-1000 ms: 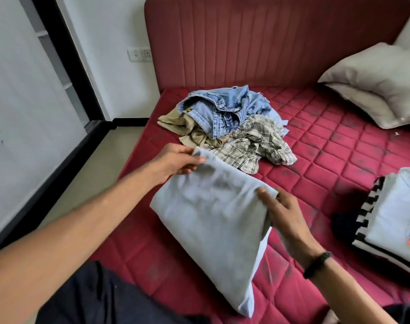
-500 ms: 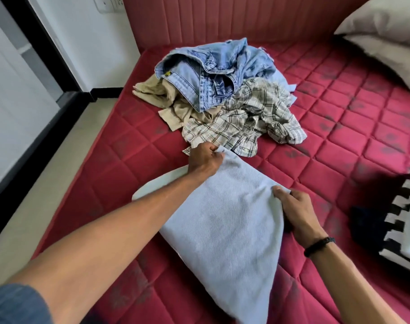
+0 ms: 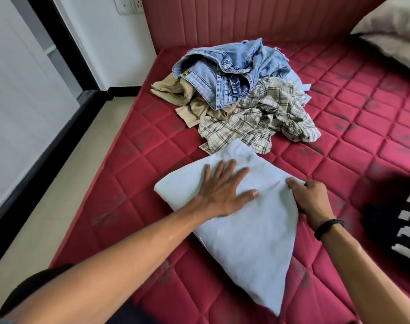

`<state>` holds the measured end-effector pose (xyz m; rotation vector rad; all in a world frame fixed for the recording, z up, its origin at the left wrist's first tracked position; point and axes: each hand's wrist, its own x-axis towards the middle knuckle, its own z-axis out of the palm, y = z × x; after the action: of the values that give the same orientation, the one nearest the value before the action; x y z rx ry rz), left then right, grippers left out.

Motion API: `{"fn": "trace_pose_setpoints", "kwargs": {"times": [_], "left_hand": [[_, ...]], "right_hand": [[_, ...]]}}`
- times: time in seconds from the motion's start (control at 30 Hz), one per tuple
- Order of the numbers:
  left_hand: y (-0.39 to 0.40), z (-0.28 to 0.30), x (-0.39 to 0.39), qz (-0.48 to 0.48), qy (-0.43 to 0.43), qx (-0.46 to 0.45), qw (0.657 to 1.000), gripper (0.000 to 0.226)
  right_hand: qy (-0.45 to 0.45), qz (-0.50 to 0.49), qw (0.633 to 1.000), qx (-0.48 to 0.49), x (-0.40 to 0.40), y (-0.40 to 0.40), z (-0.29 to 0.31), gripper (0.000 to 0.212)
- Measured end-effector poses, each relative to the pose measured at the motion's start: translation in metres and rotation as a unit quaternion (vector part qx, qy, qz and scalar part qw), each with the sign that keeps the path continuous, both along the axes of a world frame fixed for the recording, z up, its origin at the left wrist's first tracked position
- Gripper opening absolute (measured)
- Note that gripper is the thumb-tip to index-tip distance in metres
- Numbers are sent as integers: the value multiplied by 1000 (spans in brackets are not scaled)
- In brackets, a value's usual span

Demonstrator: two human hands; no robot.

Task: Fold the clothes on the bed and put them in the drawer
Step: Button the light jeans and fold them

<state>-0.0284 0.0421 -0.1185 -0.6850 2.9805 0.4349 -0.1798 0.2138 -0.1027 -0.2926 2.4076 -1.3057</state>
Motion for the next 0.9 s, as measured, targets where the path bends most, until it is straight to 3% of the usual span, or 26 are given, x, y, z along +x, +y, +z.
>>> {"fn": "trace_pose_setpoints", "kwargs": {"times": [0.07, 0.1, 0.17, 0.2, 0.33, 0.43, 0.53, 0.7, 0.9], "left_hand": [[7, -10, 5, 18, 20, -20, 999, 78], [10, -14, 7, 24, 32, -35, 999, 76], [11, -17, 8, 11, 53, -61, 997, 73], [9, -18, 8, -4, 66, -77, 995, 71], [-8, -21, 26, -2, 49, -88, 995, 60], [-15, -18, 44, 60, 67, -83, 992, 67], [-33, -19, 56, 106, 65, -57, 991, 57], [-49, -27, 69, 148, 51, -16, 988, 56], [-51, -20, 70, 165, 56, -81, 981, 81]], "right_hand": [[109, 35, 988, 104, 24, -6, 19, 55], [200, 62, 965, 160, 42, -9, 27, 65], [362, 114, 908, 179, 93, -17, 42, 70], [384, 140, 896, 173, 116, -22, 40, 68], [317, 188, 892, 263, 149, -22, -14, 74], [334, 177, 883, 277, 135, -19, -31, 70], [357, 159, 876, 283, 125, -23, -30, 68], [353, 138, 886, 266, 111, -27, -37, 69], [358, 92, 919, 137, 100, -8, -54, 62]]}}
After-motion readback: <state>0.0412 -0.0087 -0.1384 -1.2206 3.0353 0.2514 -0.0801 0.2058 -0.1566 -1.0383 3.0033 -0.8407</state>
